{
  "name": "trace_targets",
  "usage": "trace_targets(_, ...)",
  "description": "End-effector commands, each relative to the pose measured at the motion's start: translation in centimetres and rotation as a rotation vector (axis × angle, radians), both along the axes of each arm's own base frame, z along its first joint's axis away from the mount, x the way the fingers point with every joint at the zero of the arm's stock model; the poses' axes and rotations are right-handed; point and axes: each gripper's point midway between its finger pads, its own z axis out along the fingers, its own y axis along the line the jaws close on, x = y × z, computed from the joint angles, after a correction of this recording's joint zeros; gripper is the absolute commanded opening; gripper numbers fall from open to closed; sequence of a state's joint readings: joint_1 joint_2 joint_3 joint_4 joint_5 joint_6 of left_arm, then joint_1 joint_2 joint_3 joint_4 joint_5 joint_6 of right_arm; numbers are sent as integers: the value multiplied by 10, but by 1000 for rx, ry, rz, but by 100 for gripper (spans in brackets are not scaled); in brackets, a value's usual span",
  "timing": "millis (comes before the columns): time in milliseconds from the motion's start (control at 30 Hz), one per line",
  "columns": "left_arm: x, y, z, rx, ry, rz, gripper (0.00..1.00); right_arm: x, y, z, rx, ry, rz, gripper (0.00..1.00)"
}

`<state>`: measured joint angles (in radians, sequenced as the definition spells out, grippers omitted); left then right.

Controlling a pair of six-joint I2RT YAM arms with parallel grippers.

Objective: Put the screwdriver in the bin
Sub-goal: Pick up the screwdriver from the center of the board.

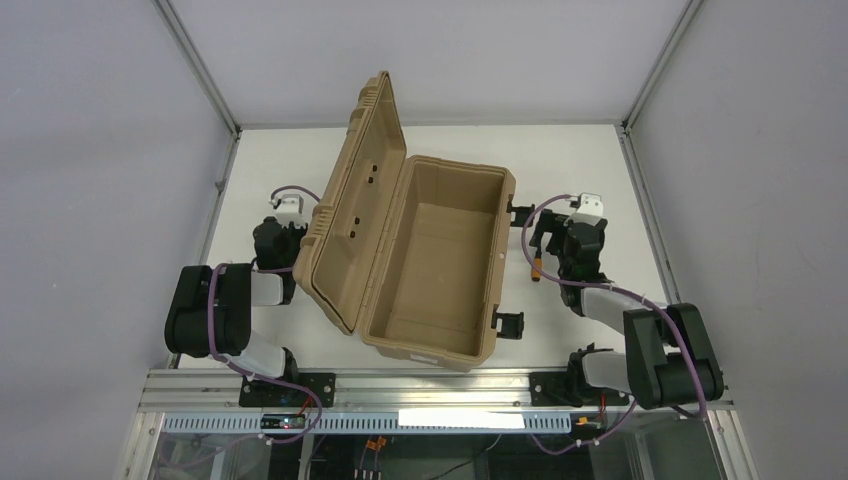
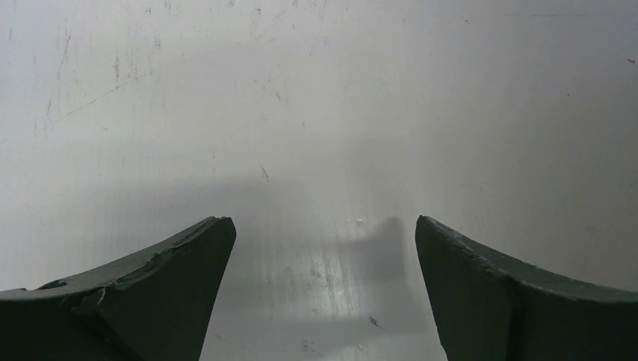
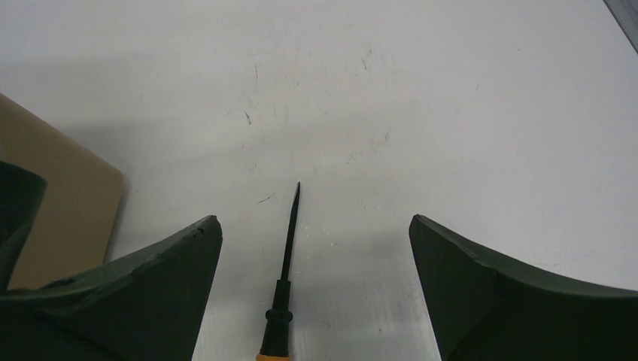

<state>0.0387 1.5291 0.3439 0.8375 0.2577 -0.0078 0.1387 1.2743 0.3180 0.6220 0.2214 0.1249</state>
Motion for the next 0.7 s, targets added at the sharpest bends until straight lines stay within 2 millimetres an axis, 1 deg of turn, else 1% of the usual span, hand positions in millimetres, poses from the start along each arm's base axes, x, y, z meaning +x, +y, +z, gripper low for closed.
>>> trace_targets(0, 7, 0, 18, 14, -61, 1, 99, 8, -3, 30, 10, -49, -22, 99)
trace_targets(167, 7, 0, 18, 14, -61, 1, 99, 4, -4, 52, 5, -59, -18, 99)
trace_targets(300, 7, 0, 18, 14, -61, 1, 99, 0, -5, 79, -8, -57, -12, 99)
trace_targets(400, 7, 0, 18, 14, -61, 1, 99, -3, -6, 103, -16, -55, -14, 99)
trace_targets(500, 7, 0, 18, 13, -61, 0, 99, -6, -6, 135, -16, -72, -13, 99)
trace_targets(567, 7, 0, 18, 14, -61, 1, 99, -10, -7, 150, -20, -56, -13, 99)
trace_targets(667, 7, 0, 18, 14, -61, 1, 99, -13, -8, 181, -25, -63, -9, 99)
